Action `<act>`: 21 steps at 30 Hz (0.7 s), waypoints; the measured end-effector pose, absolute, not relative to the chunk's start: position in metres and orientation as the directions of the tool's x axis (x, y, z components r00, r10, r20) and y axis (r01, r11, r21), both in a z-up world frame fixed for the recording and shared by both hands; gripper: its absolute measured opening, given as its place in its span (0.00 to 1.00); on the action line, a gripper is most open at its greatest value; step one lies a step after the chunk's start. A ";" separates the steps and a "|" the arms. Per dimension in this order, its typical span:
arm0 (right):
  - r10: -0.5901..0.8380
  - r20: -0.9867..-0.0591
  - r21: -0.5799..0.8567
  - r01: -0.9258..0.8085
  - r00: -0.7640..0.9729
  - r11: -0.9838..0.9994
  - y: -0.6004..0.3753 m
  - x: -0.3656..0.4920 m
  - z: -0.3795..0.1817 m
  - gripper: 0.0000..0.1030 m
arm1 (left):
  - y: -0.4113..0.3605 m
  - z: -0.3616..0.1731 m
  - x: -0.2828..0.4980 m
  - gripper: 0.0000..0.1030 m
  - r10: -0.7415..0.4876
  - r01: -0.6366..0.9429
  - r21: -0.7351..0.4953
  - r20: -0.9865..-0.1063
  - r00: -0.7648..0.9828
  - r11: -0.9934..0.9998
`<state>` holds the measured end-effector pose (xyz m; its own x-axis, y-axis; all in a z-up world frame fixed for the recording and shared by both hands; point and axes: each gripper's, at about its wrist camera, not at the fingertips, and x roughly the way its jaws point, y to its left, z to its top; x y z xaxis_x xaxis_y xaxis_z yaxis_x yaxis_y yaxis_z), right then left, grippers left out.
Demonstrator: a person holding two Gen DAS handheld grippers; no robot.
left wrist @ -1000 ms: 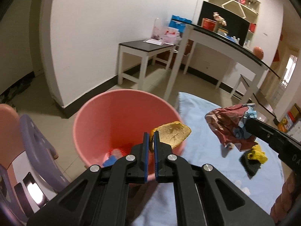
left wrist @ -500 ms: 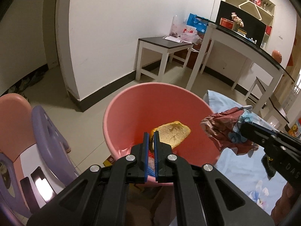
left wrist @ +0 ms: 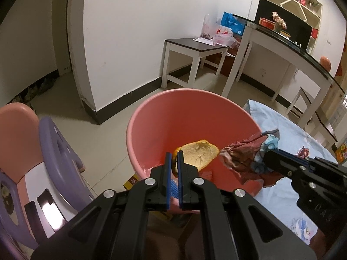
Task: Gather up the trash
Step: 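Carry both items over the pink bucket and open both tools to drop them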
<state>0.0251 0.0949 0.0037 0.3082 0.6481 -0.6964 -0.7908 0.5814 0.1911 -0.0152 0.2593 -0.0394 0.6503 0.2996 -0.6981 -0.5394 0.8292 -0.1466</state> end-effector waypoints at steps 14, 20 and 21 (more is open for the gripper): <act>0.668 -0.677 0.214 -0.786 0.309 0.580 0.085 0.024 0.008 0.29 | 0.263 -0.036 -0.019 0.24 0.278 -0.546 -0.198 -0.692 0.666 0.814; 0.664 -0.680 0.229 -0.770 0.312 0.596 0.074 0.024 0.008 0.31 | 0.255 -0.029 -0.019 0.24 0.265 -0.529 -0.207 -0.683 0.681 0.823; 0.663 -0.680 0.230 -0.767 0.313 0.599 0.072 0.023 0.008 0.31 | 0.254 -0.029 -0.019 0.24 0.266 -0.528 -0.206 -0.681 0.682 0.824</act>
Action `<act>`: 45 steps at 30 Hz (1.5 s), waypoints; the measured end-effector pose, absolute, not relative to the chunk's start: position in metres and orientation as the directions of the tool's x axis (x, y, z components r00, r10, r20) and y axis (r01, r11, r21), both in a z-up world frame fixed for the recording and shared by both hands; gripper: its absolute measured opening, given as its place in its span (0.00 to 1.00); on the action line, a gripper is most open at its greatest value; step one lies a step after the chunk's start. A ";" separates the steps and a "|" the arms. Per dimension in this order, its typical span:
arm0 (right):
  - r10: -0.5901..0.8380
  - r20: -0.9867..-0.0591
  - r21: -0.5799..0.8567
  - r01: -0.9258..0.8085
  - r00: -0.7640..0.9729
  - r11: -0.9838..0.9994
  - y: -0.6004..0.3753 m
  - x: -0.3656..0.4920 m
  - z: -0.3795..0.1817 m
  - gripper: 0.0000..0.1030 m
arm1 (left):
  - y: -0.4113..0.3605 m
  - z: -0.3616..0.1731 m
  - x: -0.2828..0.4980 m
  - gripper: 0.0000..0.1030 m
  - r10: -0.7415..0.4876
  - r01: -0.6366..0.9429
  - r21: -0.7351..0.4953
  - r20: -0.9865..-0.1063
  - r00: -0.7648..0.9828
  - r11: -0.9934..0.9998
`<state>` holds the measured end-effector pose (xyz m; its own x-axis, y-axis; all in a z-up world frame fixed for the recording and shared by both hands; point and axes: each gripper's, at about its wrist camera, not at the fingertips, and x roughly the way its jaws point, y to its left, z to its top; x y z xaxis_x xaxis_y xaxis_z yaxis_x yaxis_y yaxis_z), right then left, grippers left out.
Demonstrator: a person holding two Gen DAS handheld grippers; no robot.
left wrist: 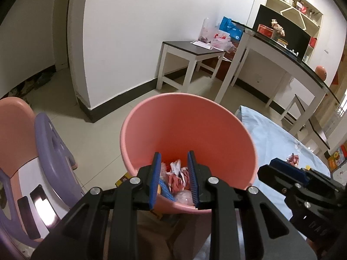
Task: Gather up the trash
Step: 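Carry both items over the pink bucket and open both tools to drop them, then move both tools back to the table and grasp the red crumpled paper with the left tool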
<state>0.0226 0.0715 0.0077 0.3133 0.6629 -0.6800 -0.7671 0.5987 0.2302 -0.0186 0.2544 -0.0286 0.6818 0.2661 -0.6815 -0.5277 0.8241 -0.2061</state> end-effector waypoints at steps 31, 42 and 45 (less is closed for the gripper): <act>0.542 -0.657 0.221 -0.553 0.524 0.803 -0.126 0.042 0.017 0.34 | 0.145 -0.013 0.029 0.30 0.040 -0.240 -0.203 -0.678 0.734 0.949; 0.463 -0.665 0.265 -0.394 0.586 0.880 -0.209 0.084 0.001 0.40 | 0.089 -0.027 0.088 0.31 -0.099 -0.074 -0.207 -0.715 0.692 0.976; 0.454 -0.670 0.275 -0.372 0.588 0.887 -0.222 0.095 -0.002 0.40 | 0.078 -0.032 0.104 0.31 -0.138 -0.041 -0.223 -0.725 0.675 0.974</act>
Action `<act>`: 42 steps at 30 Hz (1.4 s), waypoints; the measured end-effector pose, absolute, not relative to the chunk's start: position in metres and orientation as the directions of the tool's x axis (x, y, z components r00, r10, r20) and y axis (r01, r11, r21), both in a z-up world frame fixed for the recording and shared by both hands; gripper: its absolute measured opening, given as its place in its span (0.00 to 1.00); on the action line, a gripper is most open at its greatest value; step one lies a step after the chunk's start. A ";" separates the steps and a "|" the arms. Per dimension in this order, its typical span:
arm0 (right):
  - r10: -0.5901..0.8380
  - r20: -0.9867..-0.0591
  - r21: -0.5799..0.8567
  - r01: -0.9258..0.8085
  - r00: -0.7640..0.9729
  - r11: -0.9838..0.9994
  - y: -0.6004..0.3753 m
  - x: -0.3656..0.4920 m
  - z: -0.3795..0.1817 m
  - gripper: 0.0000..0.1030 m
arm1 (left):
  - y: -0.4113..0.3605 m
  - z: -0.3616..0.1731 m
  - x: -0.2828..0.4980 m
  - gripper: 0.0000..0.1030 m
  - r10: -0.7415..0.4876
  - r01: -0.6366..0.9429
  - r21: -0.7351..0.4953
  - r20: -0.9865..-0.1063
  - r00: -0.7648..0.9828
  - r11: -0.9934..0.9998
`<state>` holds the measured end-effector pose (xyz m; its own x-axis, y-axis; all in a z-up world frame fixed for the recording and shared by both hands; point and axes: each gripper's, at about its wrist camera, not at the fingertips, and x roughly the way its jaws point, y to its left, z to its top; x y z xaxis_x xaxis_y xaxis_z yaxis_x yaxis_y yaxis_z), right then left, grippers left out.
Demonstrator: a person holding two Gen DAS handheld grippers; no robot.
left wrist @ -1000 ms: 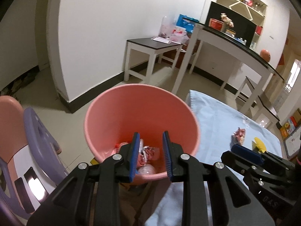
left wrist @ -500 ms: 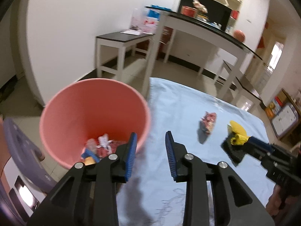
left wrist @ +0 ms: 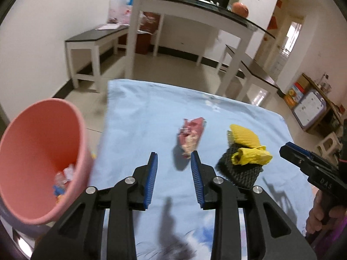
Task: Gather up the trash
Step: 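Move both tools back to the table and grasp the red crumpled paper with the left tool, then grasp the yellow mesh sleeve with the right tool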
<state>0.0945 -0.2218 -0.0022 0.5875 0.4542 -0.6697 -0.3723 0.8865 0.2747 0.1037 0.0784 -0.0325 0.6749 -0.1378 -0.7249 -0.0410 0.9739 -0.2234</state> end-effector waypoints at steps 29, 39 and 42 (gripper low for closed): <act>0.402 -0.817 0.109 -0.574 0.413 0.811 -0.164 0.171 -0.048 0.51 | 0.045 -0.070 0.155 0.16 -0.105 0.002 -0.139 -0.737 0.668 0.990; 0.385 -0.820 0.121 -0.529 0.424 0.840 -0.176 0.182 -0.056 0.09 | 0.051 -0.056 0.145 0.16 -0.119 -0.014 -0.179 -0.707 0.697 0.984; 0.395 -0.805 0.136 -0.511 0.442 0.849 -0.185 0.180 -0.050 0.09 | 0.053 -0.050 0.140 0.16 -0.122 -0.013 -0.186 -0.696 0.707 0.983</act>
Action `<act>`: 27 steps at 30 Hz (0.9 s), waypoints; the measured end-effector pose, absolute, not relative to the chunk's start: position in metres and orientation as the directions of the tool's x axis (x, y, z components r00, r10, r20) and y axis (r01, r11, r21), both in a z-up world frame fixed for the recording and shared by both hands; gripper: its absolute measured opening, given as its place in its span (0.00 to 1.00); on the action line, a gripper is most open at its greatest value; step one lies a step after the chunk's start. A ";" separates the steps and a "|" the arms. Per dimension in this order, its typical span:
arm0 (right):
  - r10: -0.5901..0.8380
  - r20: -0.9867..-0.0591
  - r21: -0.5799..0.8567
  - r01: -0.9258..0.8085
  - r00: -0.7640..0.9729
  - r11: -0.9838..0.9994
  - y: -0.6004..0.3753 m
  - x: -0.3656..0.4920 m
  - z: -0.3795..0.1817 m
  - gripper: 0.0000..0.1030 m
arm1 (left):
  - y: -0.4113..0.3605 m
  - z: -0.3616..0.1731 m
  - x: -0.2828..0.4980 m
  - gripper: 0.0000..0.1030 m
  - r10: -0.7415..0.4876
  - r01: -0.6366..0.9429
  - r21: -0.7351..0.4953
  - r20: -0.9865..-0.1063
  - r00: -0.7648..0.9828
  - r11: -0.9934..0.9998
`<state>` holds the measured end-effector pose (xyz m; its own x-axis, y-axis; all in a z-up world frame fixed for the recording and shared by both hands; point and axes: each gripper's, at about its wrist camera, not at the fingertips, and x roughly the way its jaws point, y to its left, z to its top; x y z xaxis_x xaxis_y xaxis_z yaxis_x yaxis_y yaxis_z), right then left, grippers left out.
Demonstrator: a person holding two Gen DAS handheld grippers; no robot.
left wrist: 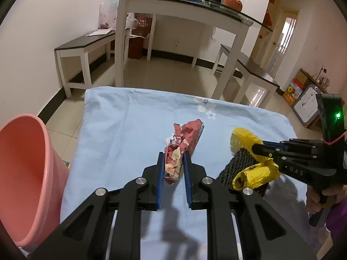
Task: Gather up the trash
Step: 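Grasp the yellow mesh sleeve with the right tool, then carry both items over the pink bucket and open both tools to drop them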
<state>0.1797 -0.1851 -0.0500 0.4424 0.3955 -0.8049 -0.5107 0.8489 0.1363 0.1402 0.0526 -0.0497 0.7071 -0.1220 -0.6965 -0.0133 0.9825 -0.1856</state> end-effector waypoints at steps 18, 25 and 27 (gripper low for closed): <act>0.496 -0.669 0.266 -0.445 0.554 0.855 -0.219 0.129 0.029 0.09 | 0.062 -0.007 0.086 0.16 -0.085 -0.044 -0.188 -0.626 0.775 0.981; 0.579 -0.629 0.341 -0.485 0.520 0.806 -0.190 0.105 0.046 0.09 | 0.078 0.007 0.057 0.16 -0.029 -0.102 -0.184 -0.601 0.799 0.978; 0.599 -0.619 0.356 -0.498 0.508 0.791 -0.178 0.100 0.048 0.09 | 0.087 0.009 0.050 0.16 -0.011 -0.129 -0.189 -0.599 0.801 0.973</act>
